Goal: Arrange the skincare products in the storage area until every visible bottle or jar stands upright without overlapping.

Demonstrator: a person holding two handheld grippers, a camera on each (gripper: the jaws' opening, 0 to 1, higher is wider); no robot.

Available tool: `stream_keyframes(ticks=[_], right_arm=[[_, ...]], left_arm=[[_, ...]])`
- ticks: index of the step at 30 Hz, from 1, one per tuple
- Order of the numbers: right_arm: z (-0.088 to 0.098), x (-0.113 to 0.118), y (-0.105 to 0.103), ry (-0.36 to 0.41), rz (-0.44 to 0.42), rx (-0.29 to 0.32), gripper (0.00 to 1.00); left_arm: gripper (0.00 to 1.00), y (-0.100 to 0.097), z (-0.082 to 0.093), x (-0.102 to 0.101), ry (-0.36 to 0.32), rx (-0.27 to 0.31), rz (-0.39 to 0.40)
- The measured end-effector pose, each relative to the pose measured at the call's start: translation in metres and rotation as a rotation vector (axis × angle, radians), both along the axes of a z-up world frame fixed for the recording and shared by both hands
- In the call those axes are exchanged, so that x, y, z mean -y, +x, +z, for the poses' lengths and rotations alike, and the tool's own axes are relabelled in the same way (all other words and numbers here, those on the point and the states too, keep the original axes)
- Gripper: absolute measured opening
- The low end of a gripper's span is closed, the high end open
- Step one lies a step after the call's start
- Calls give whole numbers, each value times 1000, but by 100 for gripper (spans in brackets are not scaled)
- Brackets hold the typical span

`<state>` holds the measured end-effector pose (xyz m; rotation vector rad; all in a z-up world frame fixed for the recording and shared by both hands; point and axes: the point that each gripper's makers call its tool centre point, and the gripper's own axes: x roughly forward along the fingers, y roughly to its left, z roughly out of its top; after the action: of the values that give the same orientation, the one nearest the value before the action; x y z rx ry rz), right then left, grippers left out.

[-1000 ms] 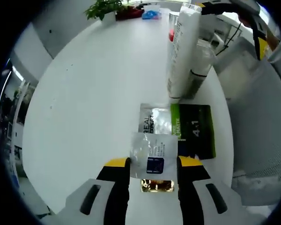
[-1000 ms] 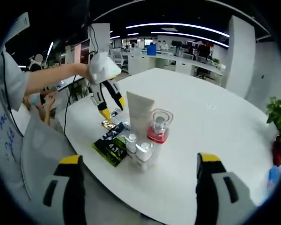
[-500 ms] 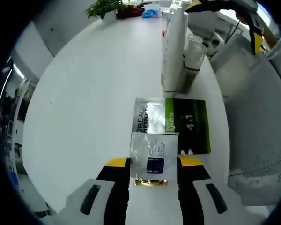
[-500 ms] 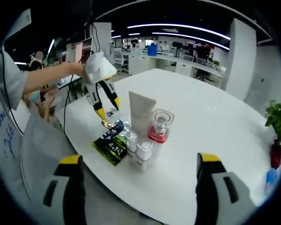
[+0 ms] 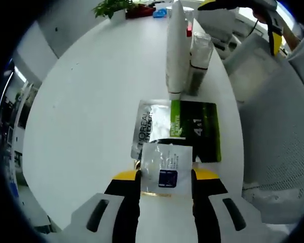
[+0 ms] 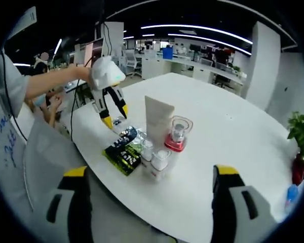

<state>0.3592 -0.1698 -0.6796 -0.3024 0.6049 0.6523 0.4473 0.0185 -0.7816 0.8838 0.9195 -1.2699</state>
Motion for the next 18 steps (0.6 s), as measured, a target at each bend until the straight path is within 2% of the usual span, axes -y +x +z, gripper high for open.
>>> stream_keyframes(ticks=[18], right_arm=[[2,1,-2,13,2,1,100]], left_arm=[[37,-18,-9,-11,23,-16,13]])
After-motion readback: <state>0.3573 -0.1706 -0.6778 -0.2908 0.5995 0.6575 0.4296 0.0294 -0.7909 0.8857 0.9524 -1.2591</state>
